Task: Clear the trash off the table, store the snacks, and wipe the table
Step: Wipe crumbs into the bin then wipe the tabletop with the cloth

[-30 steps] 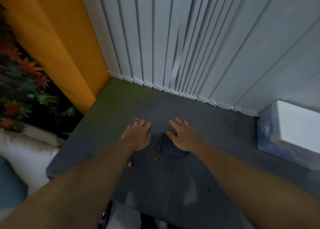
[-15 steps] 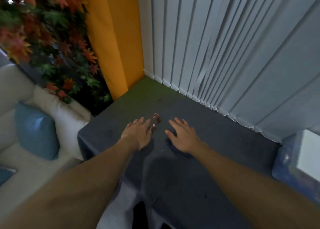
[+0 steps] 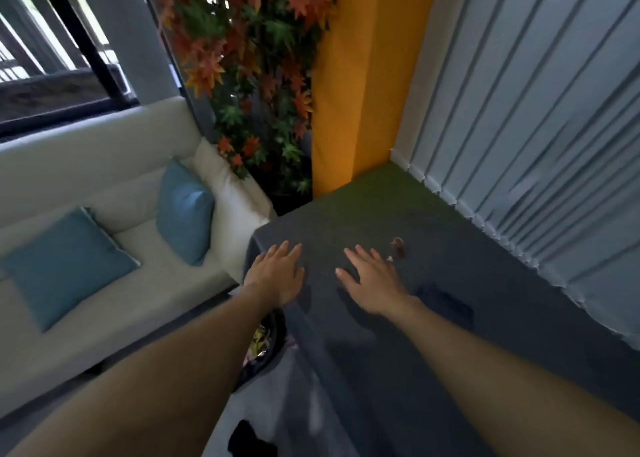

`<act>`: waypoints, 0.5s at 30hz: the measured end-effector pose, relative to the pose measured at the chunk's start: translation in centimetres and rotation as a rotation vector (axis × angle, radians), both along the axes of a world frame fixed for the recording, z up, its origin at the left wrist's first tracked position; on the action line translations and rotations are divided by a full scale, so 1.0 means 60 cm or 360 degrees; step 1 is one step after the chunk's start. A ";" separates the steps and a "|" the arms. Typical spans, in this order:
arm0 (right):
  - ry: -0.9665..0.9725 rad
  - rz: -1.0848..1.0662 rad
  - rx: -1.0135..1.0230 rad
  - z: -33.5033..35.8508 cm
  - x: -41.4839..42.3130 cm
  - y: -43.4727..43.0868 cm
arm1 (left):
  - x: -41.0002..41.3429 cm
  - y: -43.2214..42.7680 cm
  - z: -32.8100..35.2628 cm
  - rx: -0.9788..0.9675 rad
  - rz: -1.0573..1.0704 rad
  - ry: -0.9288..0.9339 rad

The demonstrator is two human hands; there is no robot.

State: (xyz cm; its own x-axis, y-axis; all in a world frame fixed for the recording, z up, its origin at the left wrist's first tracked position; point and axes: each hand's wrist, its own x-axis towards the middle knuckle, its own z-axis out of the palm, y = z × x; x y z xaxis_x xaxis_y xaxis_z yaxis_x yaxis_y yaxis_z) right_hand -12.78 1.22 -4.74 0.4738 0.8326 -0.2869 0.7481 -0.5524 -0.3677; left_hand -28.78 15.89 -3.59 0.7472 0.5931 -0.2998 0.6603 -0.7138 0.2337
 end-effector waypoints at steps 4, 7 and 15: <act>0.0061 0.0080 -0.0005 0.000 -0.047 0.071 | -0.057 0.065 -0.012 0.0017 0.0081 -0.0017; 0.0096 0.0122 -0.0022 -0.005 -0.079 0.128 | -0.098 0.112 -0.015 0.0039 0.0110 -0.0036; 0.0138 0.0191 -0.0007 -0.029 -0.173 0.277 | -0.196 0.236 -0.046 0.0008 0.0150 -0.0031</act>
